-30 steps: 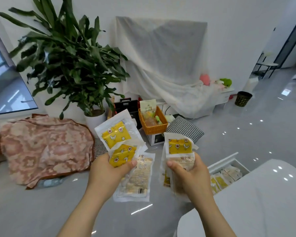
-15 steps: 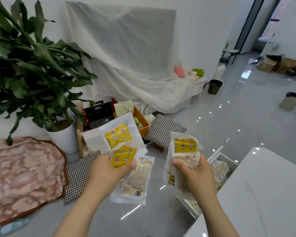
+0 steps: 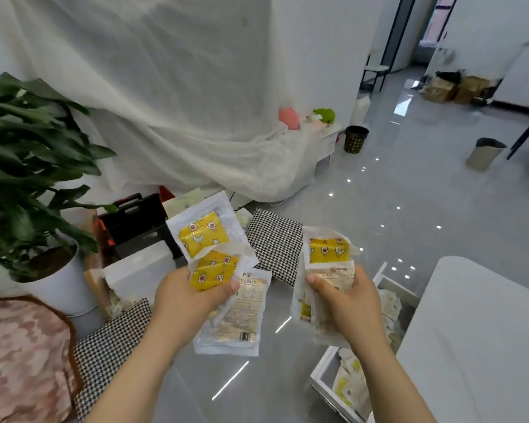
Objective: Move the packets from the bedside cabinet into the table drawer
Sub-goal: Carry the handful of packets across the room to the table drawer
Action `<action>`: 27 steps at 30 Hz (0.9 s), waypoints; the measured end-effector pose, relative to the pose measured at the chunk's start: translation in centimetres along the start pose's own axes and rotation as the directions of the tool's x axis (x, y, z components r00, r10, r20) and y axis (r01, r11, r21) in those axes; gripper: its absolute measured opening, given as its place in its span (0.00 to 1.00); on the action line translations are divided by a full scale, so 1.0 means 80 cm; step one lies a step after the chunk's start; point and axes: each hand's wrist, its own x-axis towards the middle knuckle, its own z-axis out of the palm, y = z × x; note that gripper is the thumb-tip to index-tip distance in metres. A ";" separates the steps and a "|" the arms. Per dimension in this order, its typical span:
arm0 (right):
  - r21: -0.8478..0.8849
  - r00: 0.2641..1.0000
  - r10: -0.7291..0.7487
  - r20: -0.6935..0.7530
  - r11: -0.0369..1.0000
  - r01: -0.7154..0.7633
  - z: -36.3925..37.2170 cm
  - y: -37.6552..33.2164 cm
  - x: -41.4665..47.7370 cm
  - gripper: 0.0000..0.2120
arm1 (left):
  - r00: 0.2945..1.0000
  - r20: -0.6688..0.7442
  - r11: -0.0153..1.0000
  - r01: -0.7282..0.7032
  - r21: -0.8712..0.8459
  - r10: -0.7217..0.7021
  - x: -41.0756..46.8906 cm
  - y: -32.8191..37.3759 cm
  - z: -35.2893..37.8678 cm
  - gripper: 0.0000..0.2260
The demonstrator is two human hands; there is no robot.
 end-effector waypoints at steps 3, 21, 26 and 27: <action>-0.008 0.997 0.042 -0.072 0.999 -0.043 0.009 0.014 0.034 0.17 | 0.997 0.082 1.000 -0.019 0.016 0.018 0.052 0.000 0.019 0.05; 0.099 0.795 0.330 -0.509 0.940 -0.327 0.052 0.032 0.157 0.05 | 0.758 0.639 0.970 -0.232 0.078 0.130 0.345 0.038 0.137 0.05; 0.152 0.691 0.389 -0.609 0.912 -0.380 0.029 0.053 0.164 0.09 | 0.630 0.766 0.951 -0.298 0.084 0.129 0.377 0.055 0.197 0.05; 0.166 0.668 0.401 -0.627 0.906 -0.389 0.022 0.060 0.168 0.09 | 0.607 0.784 0.946 -0.312 0.086 0.129 0.382 0.058 0.211 0.05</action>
